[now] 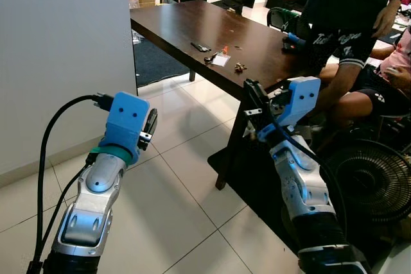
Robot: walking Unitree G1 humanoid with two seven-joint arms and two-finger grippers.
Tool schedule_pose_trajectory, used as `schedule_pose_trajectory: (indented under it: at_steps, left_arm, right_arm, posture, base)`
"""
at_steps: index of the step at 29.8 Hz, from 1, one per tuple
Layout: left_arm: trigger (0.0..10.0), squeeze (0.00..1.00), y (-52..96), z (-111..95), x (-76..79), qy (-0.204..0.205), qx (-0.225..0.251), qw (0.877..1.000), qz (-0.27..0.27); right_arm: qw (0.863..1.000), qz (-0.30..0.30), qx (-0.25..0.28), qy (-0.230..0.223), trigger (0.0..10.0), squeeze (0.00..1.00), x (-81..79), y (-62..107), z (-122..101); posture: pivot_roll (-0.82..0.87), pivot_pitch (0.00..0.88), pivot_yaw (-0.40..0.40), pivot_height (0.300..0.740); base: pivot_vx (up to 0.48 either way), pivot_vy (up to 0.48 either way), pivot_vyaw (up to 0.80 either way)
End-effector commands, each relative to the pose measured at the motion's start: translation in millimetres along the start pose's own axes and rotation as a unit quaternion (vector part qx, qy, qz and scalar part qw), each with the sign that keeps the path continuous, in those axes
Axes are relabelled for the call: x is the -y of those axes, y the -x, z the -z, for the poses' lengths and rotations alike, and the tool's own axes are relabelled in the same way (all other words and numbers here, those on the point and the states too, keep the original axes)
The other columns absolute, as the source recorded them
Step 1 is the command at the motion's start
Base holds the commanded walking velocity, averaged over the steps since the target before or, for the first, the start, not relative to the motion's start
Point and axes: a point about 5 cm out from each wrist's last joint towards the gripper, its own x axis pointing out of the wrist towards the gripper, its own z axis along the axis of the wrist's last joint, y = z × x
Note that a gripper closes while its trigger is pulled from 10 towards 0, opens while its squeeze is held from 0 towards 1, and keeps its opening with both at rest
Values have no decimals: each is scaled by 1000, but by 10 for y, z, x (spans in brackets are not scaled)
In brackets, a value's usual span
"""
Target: Hang keys on a hook
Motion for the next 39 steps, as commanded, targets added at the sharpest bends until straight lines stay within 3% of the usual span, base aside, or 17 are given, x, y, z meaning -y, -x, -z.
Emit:
schedule_pose_trajectory:
  at_steps: [1, 5, 7, 8, 10, 19, 28, 30, 39]
  left_arm:
    - [10000, 0, 15, 62, 26, 0, -11, 1000, 8]
    - [10000, 0, 15, 62, 26, 0, -11, 1000, 8]
    - [10000, 0, 135, 239, 180, -35, -40, 995, 84]
    - [10000, 0, 135, 239, 180, -35, -40, 995, 84]
    - [10000, 0, 286, 396, 320, -59, -69, 985, 147]
    - [10000, 0, 407, 501, 380, -84, -84, 976, 184]
    - [10000, 0, 396, 502, 408, -91, -83, 971, 203]
    - [10000, 0, 454, 554, 449, -113, -92, 962, 231]
    - [10000, 0, 592, 674, 434, -143, -124, 947, 260]
  right_arm:
    - [1000, 0, -2, 4, 10000, 0, 17, 12, 15]
    - [1000, 0, -2, 4, 10000, 0, 17, 12, 15]
    - [999, -2, -46, 13, 10000, 0, 29, 122, 223]
    - [999, -2, -46, 13, 10000, 0, 29, 122, 223]
    - [996, -7, -87, 16, 10000, 0, 13, 227, 413]
    - [994, 1, -105, -6, 10000, 0, 22, 263, 501]
    - [991, -3, -135, -24, 10000, 0, 27, 322, 615]
    - [988, -17, -152, -15, 10000, 0, -16, 403, 705]
    - [987, -15, -162, -5, 10000, 0, -41, 465, 784]
  posture:
    - [91, 7, 16, 740]
    - [91, 7, 16, 740]
    - [104, 20, 22, 740]
    - [104, 20, 22, 740]
    - [110, 24, 20, 740]
    - [114, 28, 22, 740]
    - [100, 29, 28, 740]
    - [94, 30, 31, 740]
    - [99, 30, 32, 740]
  base:
    - [0, 0, 0]
    - [0, 0, 0]
    - [0, 0, 0]
    - [0, 0, 0]
    - [0, 0, 0]
    - [0, 0, 0]
    - [0, 0, 0]
    - [0, 0, 0]
    - [0, 0, 0]
